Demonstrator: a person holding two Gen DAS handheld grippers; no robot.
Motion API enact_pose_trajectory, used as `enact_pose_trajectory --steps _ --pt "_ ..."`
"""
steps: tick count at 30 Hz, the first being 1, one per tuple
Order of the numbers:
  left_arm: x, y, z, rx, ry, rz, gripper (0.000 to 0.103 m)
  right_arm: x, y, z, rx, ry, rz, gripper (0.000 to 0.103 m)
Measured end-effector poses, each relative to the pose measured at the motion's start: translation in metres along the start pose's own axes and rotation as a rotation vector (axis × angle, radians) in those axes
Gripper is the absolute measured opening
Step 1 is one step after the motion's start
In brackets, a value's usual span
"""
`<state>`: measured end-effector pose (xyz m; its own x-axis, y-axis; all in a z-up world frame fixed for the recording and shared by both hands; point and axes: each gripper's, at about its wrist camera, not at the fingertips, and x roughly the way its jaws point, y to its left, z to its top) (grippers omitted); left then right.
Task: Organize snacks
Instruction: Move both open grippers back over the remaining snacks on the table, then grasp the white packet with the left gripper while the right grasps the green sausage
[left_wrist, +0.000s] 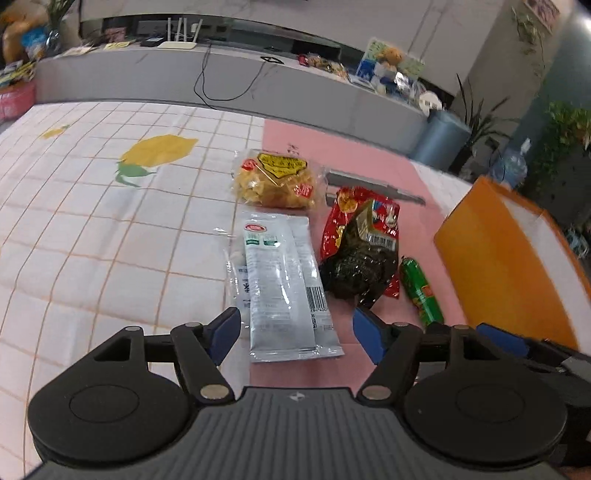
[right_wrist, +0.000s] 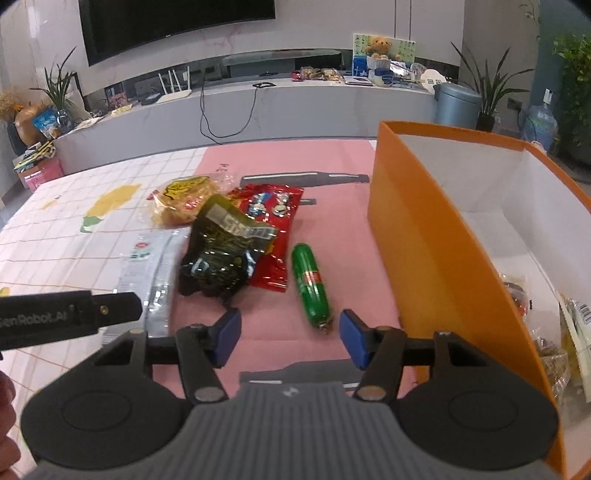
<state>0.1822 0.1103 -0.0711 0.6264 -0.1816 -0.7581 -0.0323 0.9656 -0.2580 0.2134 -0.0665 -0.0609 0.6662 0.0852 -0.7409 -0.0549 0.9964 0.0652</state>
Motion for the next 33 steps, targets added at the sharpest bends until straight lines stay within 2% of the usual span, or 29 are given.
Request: enact_pose_trajectory --steps 3,6,9,12,13,15,17,21,24,27,33 --pt "0.017 -0.003 0.000 0.013 0.020 0.040 0.082 0.006 -0.006 -0.001 0.014 0.020 0.014 0.058" --pt "0.023 -0.010 -0.003 0.066 -0.035 0.093 0.084 0.012 -0.009 -0.003 0.008 0.034 0.019 0.058" --pt "0.030 -0.014 -0.004 0.091 -0.051 0.137 0.088 0.015 -0.012 -0.003 0.009 0.036 0.022 0.059" --pt "0.040 -0.014 -0.005 0.095 -0.013 0.171 0.088 0.017 -0.015 -0.005 0.015 0.040 0.023 0.060" --pt "0.043 -0.013 -0.006 0.094 0.005 0.177 0.086 0.018 -0.015 -0.005 0.016 0.041 0.021 0.060" --pt "0.043 -0.015 -0.010 0.139 -0.008 0.194 0.080 0.019 -0.015 -0.007 0.016 0.035 0.018 0.060" --pt "0.040 -0.016 -0.012 0.148 -0.009 0.187 0.075 0.019 -0.016 -0.007 0.024 0.029 0.042 0.060" --pt "0.034 -0.007 -0.012 0.094 0.002 0.149 0.073 0.020 -0.014 -0.009 0.032 -0.032 0.083 0.060" --pt "0.028 0.000 -0.010 0.065 0.008 0.131 0.072 0.025 -0.006 -0.008 -0.029 -0.089 0.048 0.060" --pt "0.026 0.003 -0.011 0.080 0.013 0.132 0.072 0.034 0.001 -0.005 -0.080 -0.102 0.036 0.060" --pt "0.024 0.006 -0.012 0.097 0.029 0.127 0.075 0.062 0.010 -0.005 -0.158 -0.066 -0.073 0.060"
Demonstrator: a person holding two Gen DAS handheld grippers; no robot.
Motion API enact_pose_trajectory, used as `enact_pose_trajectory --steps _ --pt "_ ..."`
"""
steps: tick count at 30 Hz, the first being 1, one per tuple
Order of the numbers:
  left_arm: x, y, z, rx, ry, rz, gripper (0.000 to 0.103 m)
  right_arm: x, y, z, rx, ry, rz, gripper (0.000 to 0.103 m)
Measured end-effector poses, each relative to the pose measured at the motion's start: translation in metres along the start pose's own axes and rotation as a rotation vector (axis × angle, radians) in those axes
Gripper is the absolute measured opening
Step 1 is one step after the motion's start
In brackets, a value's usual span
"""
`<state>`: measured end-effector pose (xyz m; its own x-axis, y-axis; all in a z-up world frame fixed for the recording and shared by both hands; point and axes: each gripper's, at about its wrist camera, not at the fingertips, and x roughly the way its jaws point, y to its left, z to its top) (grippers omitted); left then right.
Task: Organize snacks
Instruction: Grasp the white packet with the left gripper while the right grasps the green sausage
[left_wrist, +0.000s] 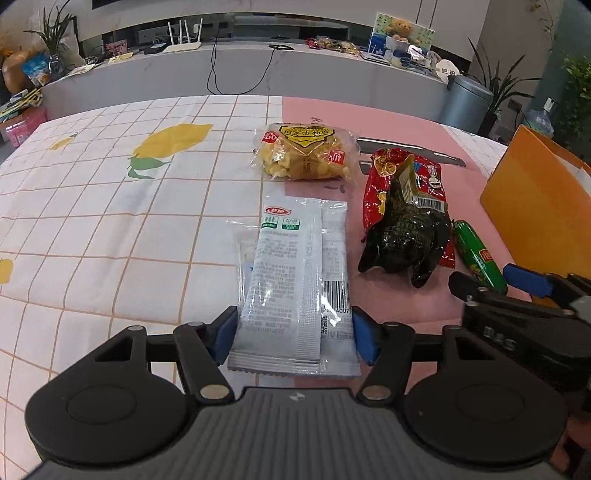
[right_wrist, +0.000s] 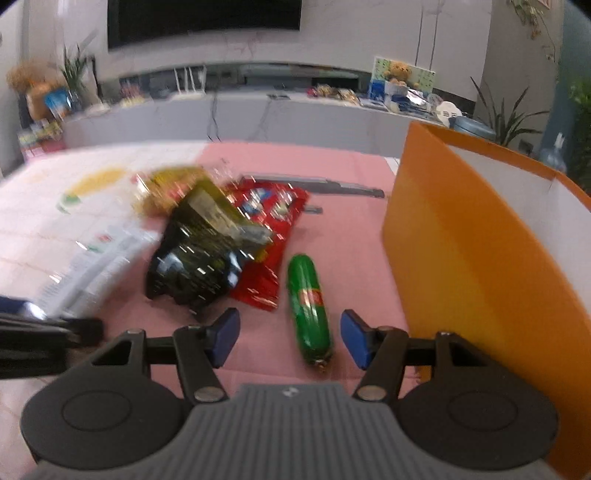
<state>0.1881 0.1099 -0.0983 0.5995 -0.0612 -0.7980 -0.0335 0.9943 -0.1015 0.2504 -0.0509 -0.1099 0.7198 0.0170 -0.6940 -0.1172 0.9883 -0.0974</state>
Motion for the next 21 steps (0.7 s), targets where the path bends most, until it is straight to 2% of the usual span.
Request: enact_pose_trajectory --steps 2,3,4,5,6,8,14,19,20,21 --pt "-0.003 0.001 0.000 0.005 -0.010 0.004 0.076 0.004 -0.001 0.000 0.008 -0.018 -0.004 0.059" --pt "-0.005 0.001 0.000 0.013 -0.025 0.007 0.077 0.005 -0.001 0.000 0.011 -0.019 0.003 0.053" --pt "-0.007 0.001 0.000 0.022 -0.039 0.014 0.077 0.005 -0.001 0.000 0.004 -0.024 0.008 0.041" --pt "-0.009 0.000 0.000 0.032 -0.049 0.024 0.077 0.005 0.001 0.001 -0.008 -0.027 0.001 0.035" --pt "-0.011 0.000 0.000 0.043 -0.057 0.029 0.075 0.005 0.004 0.000 -0.029 -0.028 -0.008 0.021" --pt "-0.014 -0.001 0.001 0.054 -0.065 0.024 0.069 0.003 0.008 -0.001 -0.057 -0.032 -0.017 0.021" --pt "-0.021 -0.001 -0.003 0.080 -0.072 0.029 0.062 -0.006 0.016 -0.004 -0.086 -0.001 -0.005 0.021" --pt "-0.035 0.002 -0.017 0.153 -0.054 0.035 0.063 -0.019 0.027 -0.007 -0.129 0.044 0.036 0.023" --pt "-0.035 0.003 -0.017 0.148 -0.055 0.032 0.066 -0.019 0.028 -0.008 -0.129 0.042 0.039 0.024" --pt "-0.034 0.006 -0.017 0.131 -0.059 0.030 0.069 -0.019 0.029 -0.008 -0.127 0.035 0.043 0.030"
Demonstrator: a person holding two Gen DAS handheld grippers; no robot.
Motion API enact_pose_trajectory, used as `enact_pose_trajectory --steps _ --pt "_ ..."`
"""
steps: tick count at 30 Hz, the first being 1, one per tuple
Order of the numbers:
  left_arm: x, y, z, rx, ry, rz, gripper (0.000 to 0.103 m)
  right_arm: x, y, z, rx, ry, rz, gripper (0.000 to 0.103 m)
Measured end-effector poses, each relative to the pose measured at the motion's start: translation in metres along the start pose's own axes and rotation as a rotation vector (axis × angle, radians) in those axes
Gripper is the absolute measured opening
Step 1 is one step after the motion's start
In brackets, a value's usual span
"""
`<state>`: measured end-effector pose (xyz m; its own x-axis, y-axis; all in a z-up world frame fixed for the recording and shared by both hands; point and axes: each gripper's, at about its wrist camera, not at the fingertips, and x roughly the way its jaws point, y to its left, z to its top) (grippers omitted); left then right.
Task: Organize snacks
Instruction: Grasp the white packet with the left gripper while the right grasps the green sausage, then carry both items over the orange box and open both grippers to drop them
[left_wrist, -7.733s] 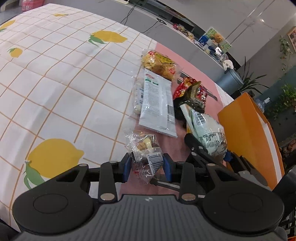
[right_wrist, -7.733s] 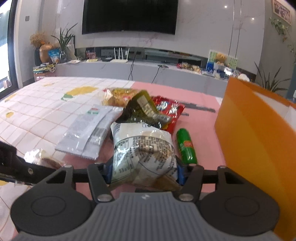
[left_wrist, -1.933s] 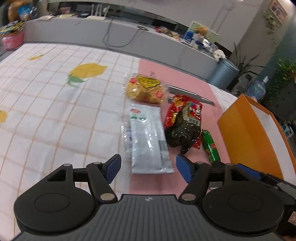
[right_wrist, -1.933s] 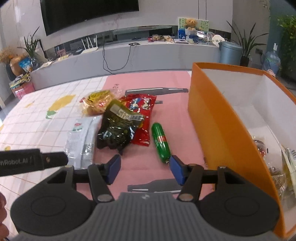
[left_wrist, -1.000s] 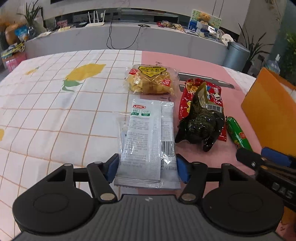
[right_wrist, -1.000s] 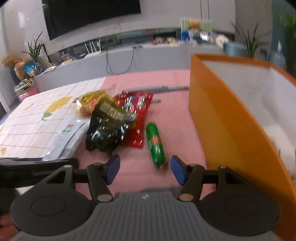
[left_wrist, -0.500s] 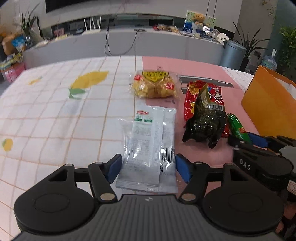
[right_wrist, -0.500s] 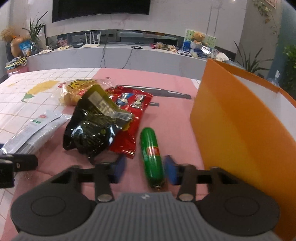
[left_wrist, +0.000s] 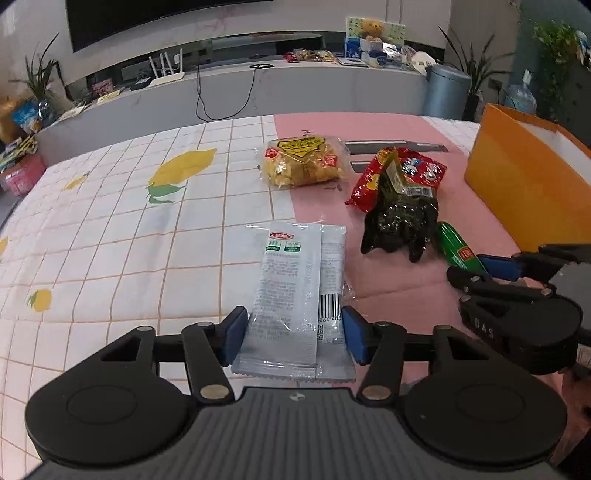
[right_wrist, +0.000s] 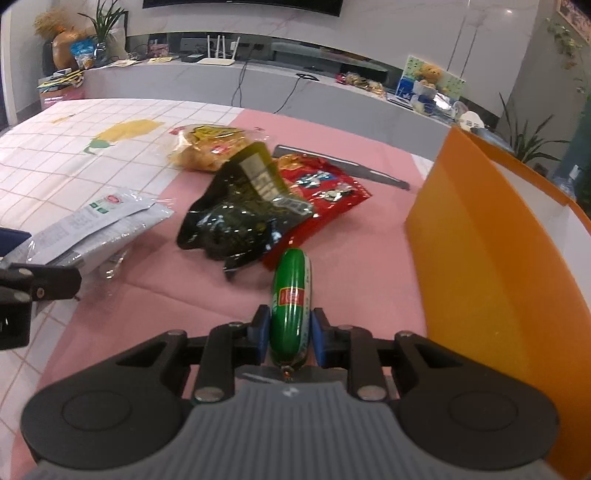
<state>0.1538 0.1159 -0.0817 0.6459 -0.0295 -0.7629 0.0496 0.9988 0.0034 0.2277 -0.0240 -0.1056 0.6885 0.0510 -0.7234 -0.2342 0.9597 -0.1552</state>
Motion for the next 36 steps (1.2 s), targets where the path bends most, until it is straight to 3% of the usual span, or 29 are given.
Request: enact_pose_trajectory --steps 1,6,9,11,15,22,36 --pt "0.002 0.001 0.000 -0.005 -0.004 0.007 0.069 0.001 0.000 0.000 0.002 -0.008 0.002 0.037" --pt "0.010 -0.006 0.001 0.011 -0.035 0.008 0.075 0.006 -0.003 0.001 0.020 -0.030 0.008 0.045" --pt "0.021 -0.003 0.001 -0.011 -0.016 -0.005 0.076 0.008 -0.006 0.001 0.035 -0.042 0.023 0.044" --pt "0.022 0.001 0.000 -0.033 -0.004 -0.031 0.060 0.009 -0.007 0.001 0.042 -0.047 0.037 0.042" --pt "0.015 0.002 0.001 -0.016 -0.015 0.003 0.057 0.008 -0.004 0.001 0.041 -0.046 0.042 0.021" --pt "0.001 0.009 0.004 -0.045 -0.017 0.008 0.057 0.003 0.002 0.001 0.029 -0.051 0.033 0.020" --pt "-0.059 0.028 0.019 -0.142 -0.164 0.002 0.057 -0.036 0.004 0.010 0.027 -0.150 0.038 0.020"
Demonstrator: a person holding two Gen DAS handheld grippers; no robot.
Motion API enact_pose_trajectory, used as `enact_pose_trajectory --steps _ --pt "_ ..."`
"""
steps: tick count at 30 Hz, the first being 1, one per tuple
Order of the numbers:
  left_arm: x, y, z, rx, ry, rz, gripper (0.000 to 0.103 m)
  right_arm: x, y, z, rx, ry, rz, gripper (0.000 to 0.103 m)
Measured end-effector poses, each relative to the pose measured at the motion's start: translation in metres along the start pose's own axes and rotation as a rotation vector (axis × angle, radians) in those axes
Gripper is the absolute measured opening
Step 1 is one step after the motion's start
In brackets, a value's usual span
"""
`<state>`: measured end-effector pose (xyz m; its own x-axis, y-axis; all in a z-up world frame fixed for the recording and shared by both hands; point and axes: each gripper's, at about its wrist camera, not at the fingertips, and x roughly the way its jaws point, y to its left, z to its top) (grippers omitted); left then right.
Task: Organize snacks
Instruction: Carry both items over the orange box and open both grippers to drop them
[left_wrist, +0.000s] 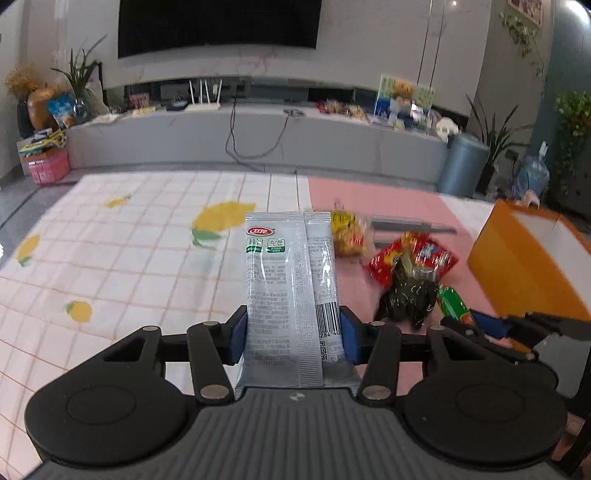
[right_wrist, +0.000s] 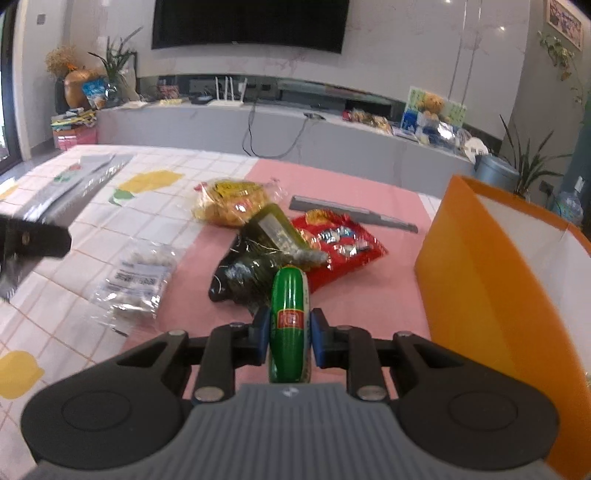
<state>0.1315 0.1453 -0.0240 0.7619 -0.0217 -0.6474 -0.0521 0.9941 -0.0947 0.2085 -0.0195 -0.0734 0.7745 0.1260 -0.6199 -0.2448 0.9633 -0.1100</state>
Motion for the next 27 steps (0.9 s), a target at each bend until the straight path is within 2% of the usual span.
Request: enact_pose_trajectory --steps 7,11,14,19,27 --pt "-0.041 -0.009 0.011 0.005 -0.097 -0.002 0.057 -0.039 -0.005 0.009 0.020 -0.087 0.015 0.020" --pt "-0.063 -0.020 0.017 0.009 -0.148 -0.042 0.057 -0.065 -0.011 0.014 0.041 -0.149 0.017 0.020" --pt "-0.081 -0.034 0.019 0.051 -0.195 -0.064 0.057 -0.088 -0.020 0.022 0.079 -0.195 0.013 0.020" --pt "-0.105 -0.059 0.027 0.075 -0.242 -0.116 0.057 -0.130 -0.054 0.033 0.130 -0.279 0.034 0.020" --pt "-0.125 -0.107 0.047 0.071 -0.256 -0.198 0.057 -0.181 -0.128 0.047 0.173 -0.368 -0.091 0.021"
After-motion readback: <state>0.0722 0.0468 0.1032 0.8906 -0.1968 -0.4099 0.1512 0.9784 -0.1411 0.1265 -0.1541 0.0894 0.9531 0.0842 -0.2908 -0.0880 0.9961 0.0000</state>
